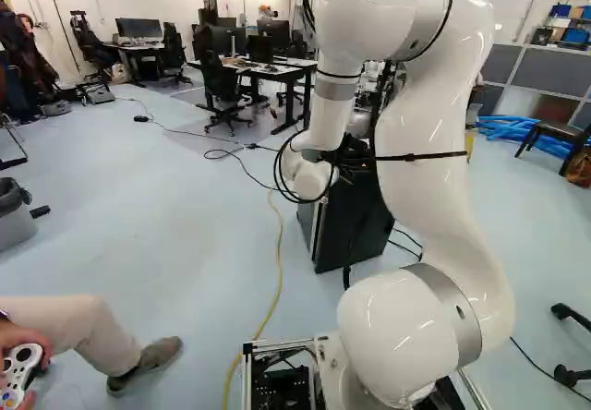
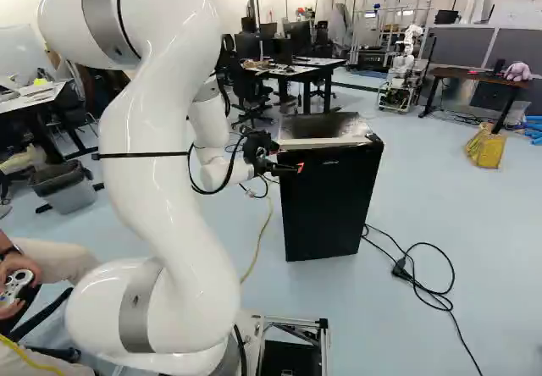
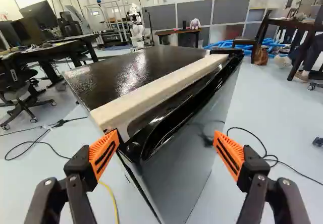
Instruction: Grab a drink from the fridge
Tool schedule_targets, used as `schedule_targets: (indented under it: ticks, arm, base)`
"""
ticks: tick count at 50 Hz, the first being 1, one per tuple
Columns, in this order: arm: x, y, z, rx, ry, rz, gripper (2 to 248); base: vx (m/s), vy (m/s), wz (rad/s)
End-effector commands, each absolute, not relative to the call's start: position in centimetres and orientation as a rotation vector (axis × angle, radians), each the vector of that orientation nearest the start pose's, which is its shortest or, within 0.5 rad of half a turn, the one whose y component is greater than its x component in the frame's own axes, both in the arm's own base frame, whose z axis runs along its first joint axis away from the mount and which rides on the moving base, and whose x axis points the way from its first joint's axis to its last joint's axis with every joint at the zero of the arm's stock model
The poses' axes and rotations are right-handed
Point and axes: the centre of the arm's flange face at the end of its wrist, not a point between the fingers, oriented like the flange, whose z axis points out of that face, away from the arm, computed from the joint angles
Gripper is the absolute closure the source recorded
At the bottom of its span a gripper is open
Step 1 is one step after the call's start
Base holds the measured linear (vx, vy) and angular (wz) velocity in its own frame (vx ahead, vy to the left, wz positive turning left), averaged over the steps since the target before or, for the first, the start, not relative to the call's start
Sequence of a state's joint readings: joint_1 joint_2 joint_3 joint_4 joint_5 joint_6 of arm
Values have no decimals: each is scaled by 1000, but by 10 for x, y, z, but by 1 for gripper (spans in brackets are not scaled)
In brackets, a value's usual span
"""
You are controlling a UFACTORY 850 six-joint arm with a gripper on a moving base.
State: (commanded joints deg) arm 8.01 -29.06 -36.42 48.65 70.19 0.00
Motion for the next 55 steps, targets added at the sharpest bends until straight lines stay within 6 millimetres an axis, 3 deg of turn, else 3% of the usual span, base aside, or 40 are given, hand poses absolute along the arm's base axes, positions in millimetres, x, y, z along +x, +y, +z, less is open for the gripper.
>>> schedule_targets:
  ticks: [55]
  arm:
    - [423,-2,282,-2640,1060,-2045,3]
  base:
    - [0,0,0]
